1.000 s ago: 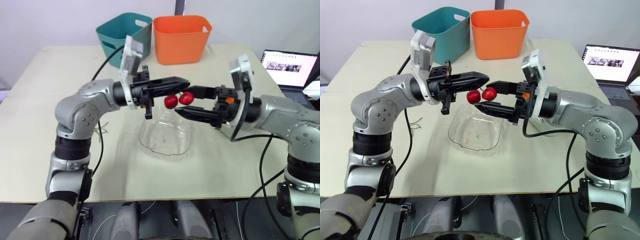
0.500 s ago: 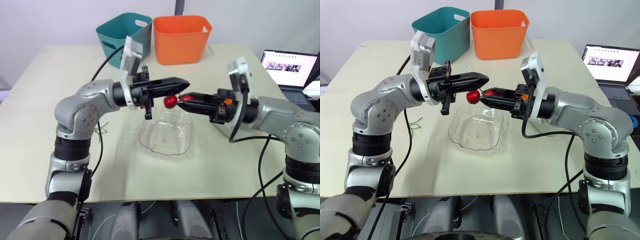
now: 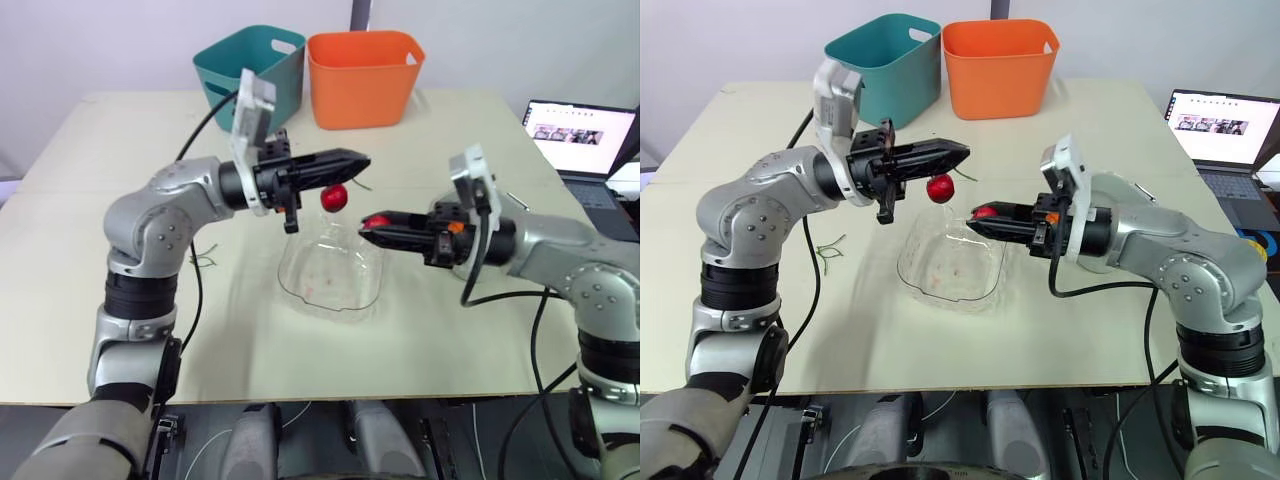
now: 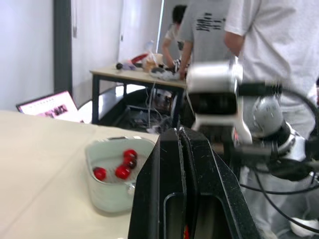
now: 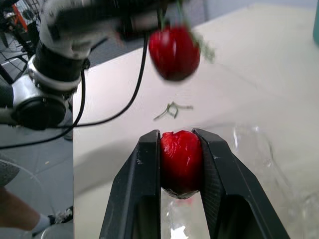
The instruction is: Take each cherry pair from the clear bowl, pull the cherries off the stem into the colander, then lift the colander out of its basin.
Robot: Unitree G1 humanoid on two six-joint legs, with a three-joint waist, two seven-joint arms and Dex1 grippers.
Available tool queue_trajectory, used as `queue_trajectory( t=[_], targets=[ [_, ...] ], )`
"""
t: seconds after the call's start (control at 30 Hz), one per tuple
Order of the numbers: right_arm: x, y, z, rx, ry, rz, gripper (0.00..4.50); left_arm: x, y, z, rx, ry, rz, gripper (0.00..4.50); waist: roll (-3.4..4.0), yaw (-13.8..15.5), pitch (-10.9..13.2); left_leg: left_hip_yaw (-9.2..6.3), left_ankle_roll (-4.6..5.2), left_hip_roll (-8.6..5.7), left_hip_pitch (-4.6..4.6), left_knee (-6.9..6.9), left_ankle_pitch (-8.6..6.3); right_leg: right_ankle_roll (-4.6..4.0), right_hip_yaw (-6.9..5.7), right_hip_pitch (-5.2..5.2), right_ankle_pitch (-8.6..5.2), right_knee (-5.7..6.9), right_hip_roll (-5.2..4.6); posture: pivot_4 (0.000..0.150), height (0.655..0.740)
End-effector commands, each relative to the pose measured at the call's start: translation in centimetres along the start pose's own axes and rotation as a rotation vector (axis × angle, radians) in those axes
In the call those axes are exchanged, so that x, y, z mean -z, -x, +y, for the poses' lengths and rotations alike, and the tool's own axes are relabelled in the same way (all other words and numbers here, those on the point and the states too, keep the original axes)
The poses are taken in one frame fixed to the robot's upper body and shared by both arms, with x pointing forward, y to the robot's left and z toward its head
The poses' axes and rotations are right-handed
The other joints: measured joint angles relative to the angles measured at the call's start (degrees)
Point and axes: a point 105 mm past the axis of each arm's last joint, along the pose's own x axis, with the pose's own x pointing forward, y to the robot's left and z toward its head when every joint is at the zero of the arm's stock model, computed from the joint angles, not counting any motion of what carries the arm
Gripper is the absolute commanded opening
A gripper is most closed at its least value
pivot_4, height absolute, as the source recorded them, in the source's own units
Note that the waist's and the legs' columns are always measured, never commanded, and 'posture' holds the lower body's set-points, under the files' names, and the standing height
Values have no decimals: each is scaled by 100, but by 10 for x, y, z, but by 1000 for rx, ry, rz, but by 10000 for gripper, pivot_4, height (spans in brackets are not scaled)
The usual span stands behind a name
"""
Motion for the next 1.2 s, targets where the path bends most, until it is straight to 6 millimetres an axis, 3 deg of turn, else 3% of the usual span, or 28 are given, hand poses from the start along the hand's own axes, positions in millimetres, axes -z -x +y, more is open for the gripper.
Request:
queue_trajectory(
  t=[0.03,0.17,0.27,0.4,0.57,0.7,0.97,1.1,1.2],
  targets=[
    [-4,1,6,-6,56,2,6993,-13,-1,-5,16,-45,-33,0,0,1,0,0,0,0,0,-1,0,2,0,0,-1,0,0,1500,7400],
    [-8,13,-6,83,94,-25,6993,-10,0,-3,3,-50,-22,0,0,6,0,0,0,0,0,0,0,3,0,0,-2,0,0,1500,7400],
    [-18,38,-28,249,125,-73,6993,-7,0,0,-22,-58,-19,0,0,18,0,0,0,-1,-1,1,0,4,0,2,-3,-2,-2,1500,7400],
    [-19,85,-63,525,166,-57,6993,2,0,3,-49,-71,2,0,0,23,0,2,0,-3,2,3,0,1,0,11,-4,-11,-4,1500,7400],
    [1,127,-90,746,185,96,6993,9,-2,4,-57,-69,5,0,0,4,0,4,0,-2,15,0,0,1,2,22,-5,-13,-3,1500,7400],
    [19,142,-105,834,192,203,6993,15,-4,6,-60,-67,15,0,1,-16,0,12,1,-2,28,-5,-1,5,13,24,-8,-11,0,1500,7400],
    [45,139,-113,809,177,306,6993,20,-3,5,-70,-63,26,0,1,2,1,13,1,-3,28,-5,-1,7,14,27,-9,-12,-1,1500,7400],
    [49,142,-110,795,175,330,19690,22,0,5,-75,-63,32,0,1,7,1,12,1,-3,28,-4,-1,8,13,30,-10,-13,-2,1500,7400],
    [41,145,-111,808,192,313,30237,22,0,5,-76,-63,32,0,1,2,1,13,1,-3,28,-4,-1,8,14,30,-10,-13,-2,1500,7400]
  ],
)
